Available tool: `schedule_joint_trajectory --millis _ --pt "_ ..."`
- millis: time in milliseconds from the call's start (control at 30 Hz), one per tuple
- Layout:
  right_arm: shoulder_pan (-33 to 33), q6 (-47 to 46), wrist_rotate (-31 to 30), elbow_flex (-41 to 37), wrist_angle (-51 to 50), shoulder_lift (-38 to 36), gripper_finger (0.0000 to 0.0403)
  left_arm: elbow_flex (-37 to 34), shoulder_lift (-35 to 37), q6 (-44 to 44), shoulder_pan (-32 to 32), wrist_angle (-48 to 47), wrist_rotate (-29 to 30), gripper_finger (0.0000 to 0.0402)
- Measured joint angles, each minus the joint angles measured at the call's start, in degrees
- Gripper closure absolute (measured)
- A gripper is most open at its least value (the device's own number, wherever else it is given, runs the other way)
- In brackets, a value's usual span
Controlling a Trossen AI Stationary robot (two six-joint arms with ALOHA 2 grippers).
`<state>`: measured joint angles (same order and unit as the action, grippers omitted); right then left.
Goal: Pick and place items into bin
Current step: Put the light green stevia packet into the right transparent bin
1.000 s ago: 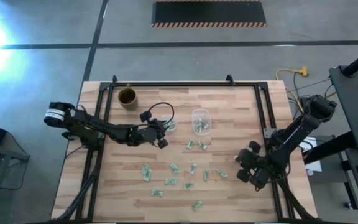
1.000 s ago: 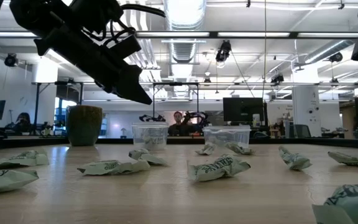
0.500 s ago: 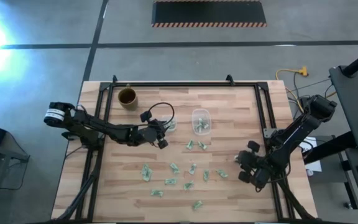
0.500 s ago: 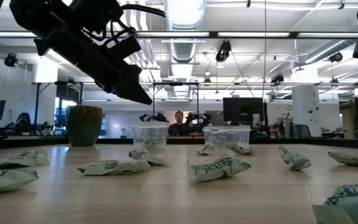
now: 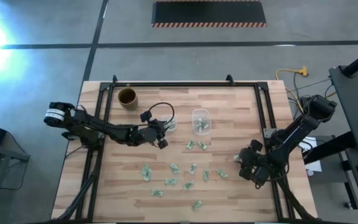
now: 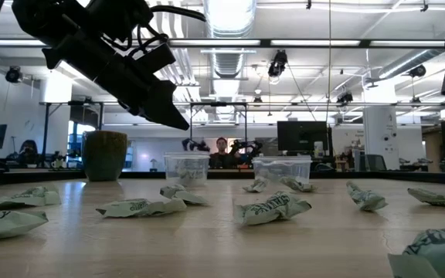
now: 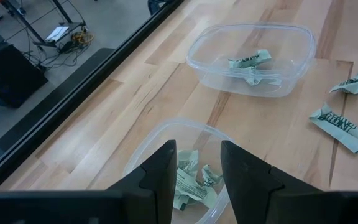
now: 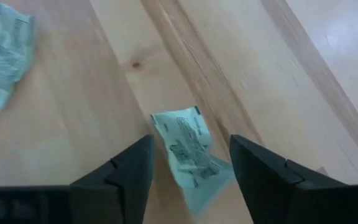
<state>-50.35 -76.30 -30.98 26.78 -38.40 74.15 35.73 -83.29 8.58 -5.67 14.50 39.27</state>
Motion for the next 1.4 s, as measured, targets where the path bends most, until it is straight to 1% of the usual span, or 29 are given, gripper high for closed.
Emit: schedule_joint_trajectory --millis 233,400,600,933,1100,1200,1400 --pt "0.00 -3.48 2.28 -2.10 1.05 -0.08 0.0193 0.00 0.00 0.02 0.00 0.02 -0.02 0.0292" --pt "0.00 -3.71 2.05 -2.77 2.30 -0.15 0.0204 0.00 0.00 0.02 0.02 0.02 -0.03 0.0292" --pt "0.00 -3.71 2.18 -2.87 2.88 -0.13 0.0242 0.00 0.00 0.00 0.02 0.04 -0.04 0.0292" --pt "0.00 -3.17 2.32 -2.92 3.54 -0.04 0.0335 0.00 0.00 -0.01 0.02 0.07 -0.04 0.0292" --pt "0.00 -2.89 2.27 -2.96 3.51 -0.04 0.0374 0.00 0.00 0.01 0.02 0.07 -0.03 0.0292" --pt "0.00 -2.46 2.12 -2.88 3.44 -0.04 0.0389 0.00 0.00 -0.01 0.02 0.07 -0.04 0.0292" --pt "0.10 -0.37 -1.12 -1.93 3.49 0.17 0.0393 0.00 0.00 -0.01 0.02 0.07 -0.06 0.0292"
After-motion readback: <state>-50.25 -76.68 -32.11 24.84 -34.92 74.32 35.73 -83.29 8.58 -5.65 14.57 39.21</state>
